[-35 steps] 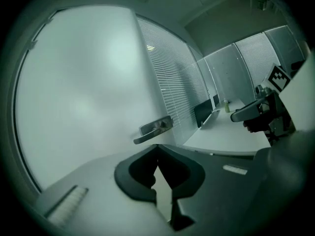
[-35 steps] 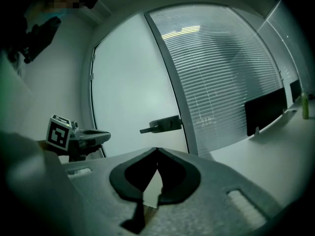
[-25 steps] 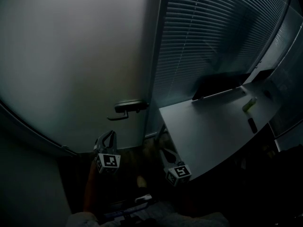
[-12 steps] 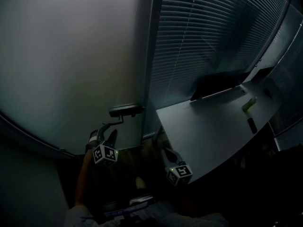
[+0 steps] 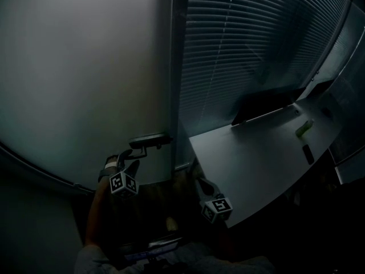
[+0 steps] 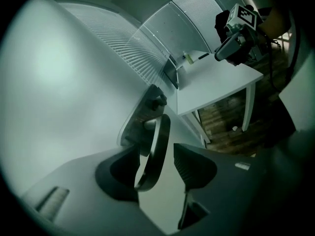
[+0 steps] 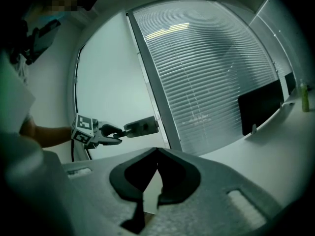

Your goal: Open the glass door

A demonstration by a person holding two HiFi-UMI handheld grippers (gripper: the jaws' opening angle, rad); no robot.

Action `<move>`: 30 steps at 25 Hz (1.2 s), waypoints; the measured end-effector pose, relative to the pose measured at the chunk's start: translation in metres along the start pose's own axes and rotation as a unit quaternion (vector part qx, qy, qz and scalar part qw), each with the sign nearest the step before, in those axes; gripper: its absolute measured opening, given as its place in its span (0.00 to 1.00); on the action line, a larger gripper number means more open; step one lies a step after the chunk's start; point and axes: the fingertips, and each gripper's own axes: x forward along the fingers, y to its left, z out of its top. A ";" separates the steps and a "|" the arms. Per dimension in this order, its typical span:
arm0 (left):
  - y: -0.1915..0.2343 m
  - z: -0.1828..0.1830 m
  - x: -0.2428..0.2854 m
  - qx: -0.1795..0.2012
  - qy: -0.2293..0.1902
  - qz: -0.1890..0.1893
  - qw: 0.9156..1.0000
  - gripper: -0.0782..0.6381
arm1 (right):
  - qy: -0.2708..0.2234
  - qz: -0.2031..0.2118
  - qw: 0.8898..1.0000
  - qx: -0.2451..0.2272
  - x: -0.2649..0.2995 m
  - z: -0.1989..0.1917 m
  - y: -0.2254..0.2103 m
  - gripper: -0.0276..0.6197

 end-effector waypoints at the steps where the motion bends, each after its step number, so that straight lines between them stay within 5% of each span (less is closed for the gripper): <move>1: 0.000 -0.001 0.003 0.005 0.003 -0.006 1.000 0.42 | 0.000 0.002 1.000 0.002 0.003 0.000 -0.001 0.05; 20: -0.009 -0.011 0.029 0.075 0.034 -0.078 0.994 0.31 | 0.008 -0.011 0.999 0.034 0.020 0.000 -0.017 0.05; 30: -0.012 -0.014 0.034 0.099 0.013 -0.076 0.992 0.14 | -0.002 -0.005 0.999 0.051 0.040 0.001 0.001 0.05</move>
